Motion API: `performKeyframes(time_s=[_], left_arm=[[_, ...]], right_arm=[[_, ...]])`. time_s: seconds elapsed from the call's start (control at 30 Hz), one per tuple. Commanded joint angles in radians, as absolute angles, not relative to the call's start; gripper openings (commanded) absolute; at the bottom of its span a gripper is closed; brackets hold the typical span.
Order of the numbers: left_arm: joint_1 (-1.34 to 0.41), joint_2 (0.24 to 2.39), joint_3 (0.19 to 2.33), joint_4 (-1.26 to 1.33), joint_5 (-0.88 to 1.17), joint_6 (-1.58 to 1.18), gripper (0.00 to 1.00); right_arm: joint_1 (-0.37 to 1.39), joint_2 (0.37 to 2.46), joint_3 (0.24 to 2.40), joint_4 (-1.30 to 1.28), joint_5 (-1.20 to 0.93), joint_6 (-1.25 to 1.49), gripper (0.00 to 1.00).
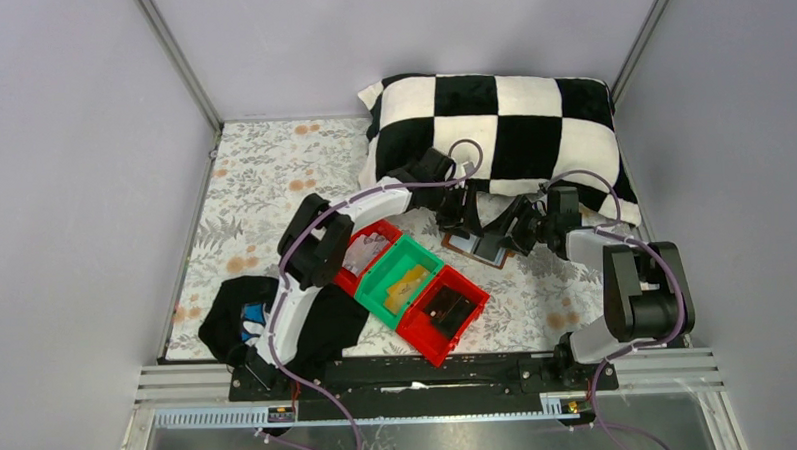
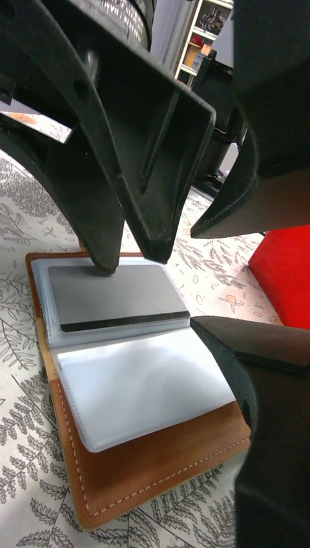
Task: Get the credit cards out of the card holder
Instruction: Remove the credit card from the card holder.
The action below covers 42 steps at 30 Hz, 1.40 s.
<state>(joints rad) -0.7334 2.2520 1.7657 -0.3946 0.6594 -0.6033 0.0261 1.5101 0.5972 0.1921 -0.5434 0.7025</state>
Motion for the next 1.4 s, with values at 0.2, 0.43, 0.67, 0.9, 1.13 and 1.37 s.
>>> performKeyframes(time_s=[0.2, 0.43, 0.67, 0.9, 1.13, 1.37], left_arm=[[-0.745, 2.298, 1.749, -0.261, 0.674, -0.649, 0.5], [-0.744, 2.338, 1.775, -0.27, 0.658, -0.621, 0.49], [-0.729, 2.336, 1.766, -0.286, 0.652, -0.594, 0.48], [-0.726, 2.345, 1.767, -0.291, 0.667, -0.584, 0.46], [-0.725, 2.355, 1.763, -0.292, 0.675, -0.582, 0.43], [-0.717, 2.359, 1.756, -0.291, 0.684, -0.582, 0.39]], right_arm=[[0.032, 1.464, 0.579, 0.179, -0.477, 0.702, 0.64], [0.032, 1.454, 0.571, 0.164, -0.473, 0.69, 0.64], [0.032, 1.469, 0.563, 0.173, -0.475, 0.694, 0.63], [0.032, 1.447, 0.543, 0.17, -0.46, 0.697, 0.63], [0.032, 1.466, 0.534, 0.196, -0.479, 0.7, 0.63], [0.032, 1.488, 0.542, 0.245, -0.512, 0.721, 0.62]])
